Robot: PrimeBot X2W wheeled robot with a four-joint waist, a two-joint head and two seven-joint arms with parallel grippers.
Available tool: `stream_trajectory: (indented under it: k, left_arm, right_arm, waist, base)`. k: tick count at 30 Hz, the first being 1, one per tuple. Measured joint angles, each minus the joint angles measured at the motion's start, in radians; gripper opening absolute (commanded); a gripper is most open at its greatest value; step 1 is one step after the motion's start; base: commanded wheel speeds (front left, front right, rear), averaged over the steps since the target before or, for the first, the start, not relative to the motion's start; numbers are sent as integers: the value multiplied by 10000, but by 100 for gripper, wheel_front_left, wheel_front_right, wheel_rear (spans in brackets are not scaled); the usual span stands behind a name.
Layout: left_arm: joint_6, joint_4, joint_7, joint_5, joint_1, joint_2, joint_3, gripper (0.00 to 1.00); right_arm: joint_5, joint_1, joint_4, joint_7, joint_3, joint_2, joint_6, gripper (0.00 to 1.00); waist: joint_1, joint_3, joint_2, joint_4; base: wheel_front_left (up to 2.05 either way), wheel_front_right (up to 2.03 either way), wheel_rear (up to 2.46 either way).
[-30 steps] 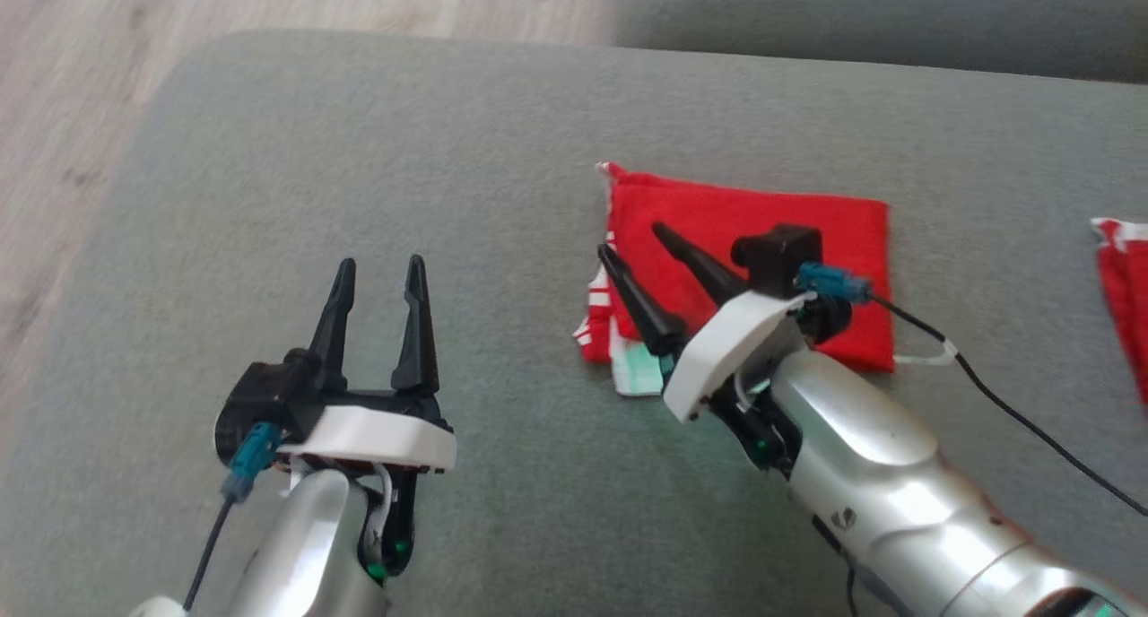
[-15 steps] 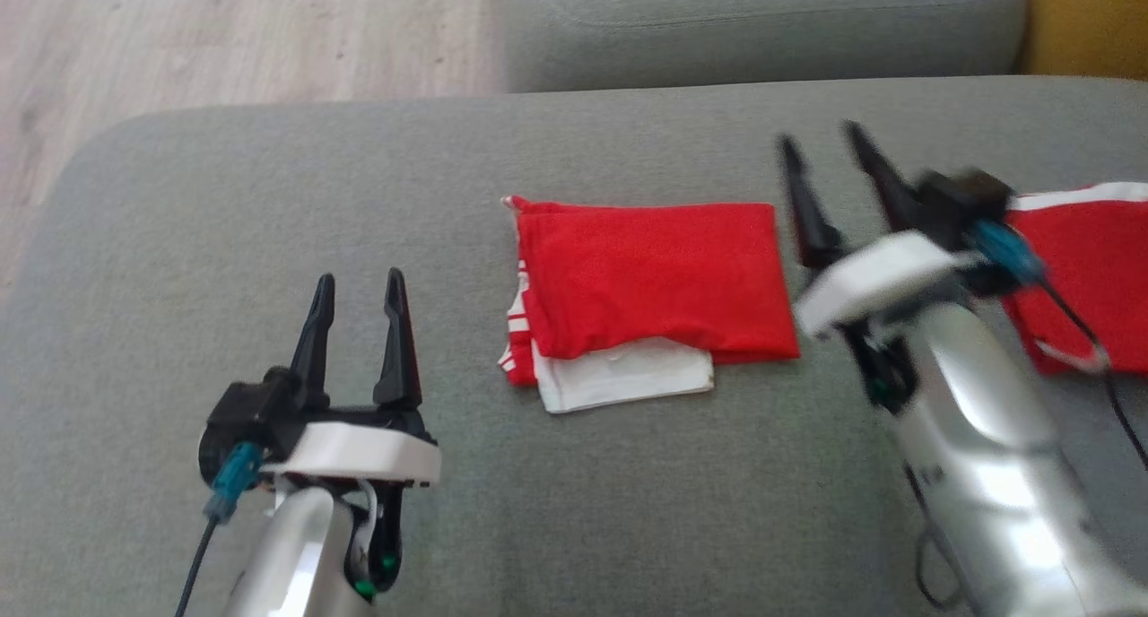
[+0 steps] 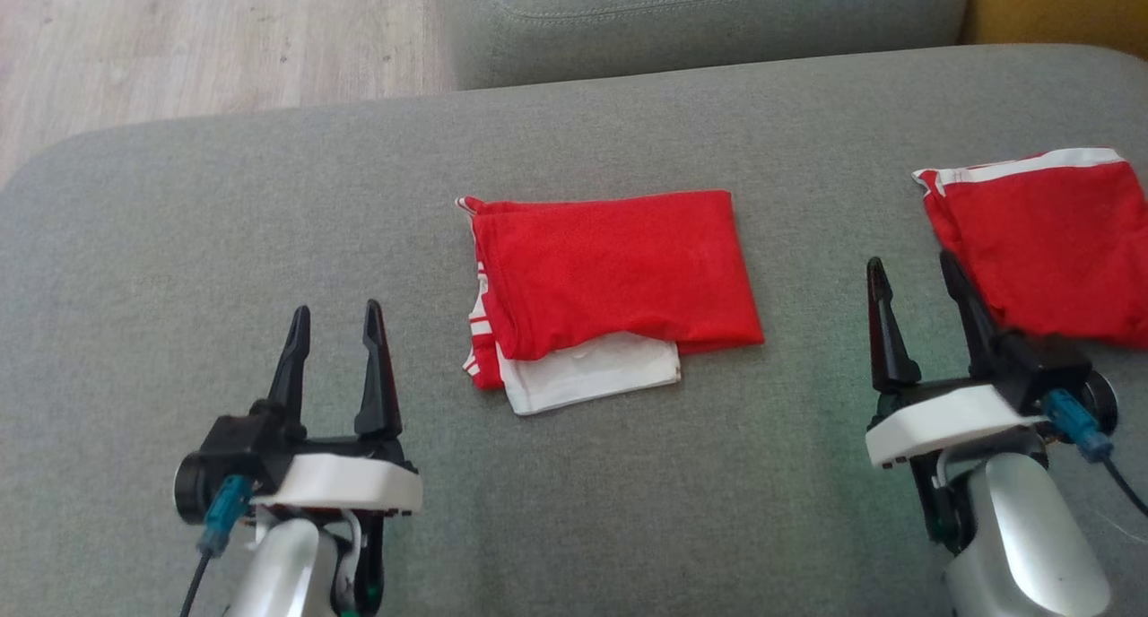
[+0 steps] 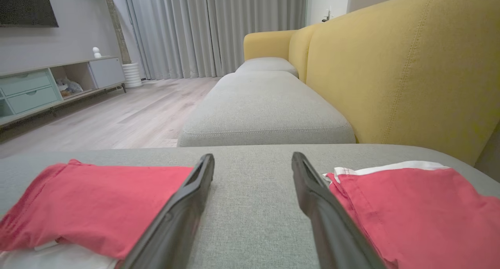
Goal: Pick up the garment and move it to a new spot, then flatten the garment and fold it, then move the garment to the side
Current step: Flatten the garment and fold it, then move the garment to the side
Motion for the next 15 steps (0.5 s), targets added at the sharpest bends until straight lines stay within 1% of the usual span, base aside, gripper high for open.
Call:
stream_trajectory:
  k: [5, 9, 15]
  left_arm:
    - [-117, 21, 0, 35, 13, -4, 12, 100]
    - [-165, 46, 0, 77, -51, -6, -17, 100]
    - [-255, 115, 0, 136, -657, -21, -320, 100]
  right_arm:
    - [92, 0, -215, 84, 96, 15, 0, 100]
    - [355, -107, -205, 600, 198, 21, 0, 100]
    - [637, -1241, 702, 1739, 314, 17, 0, 100]
  waist:
    - [0, 85, 0, 78]
    - [0, 343, 0, 176]
    - [2, 874, 0, 504]
  base:
    - [0, 0, 0]
    - [0, 0, 0]
    - [0, 0, 0]
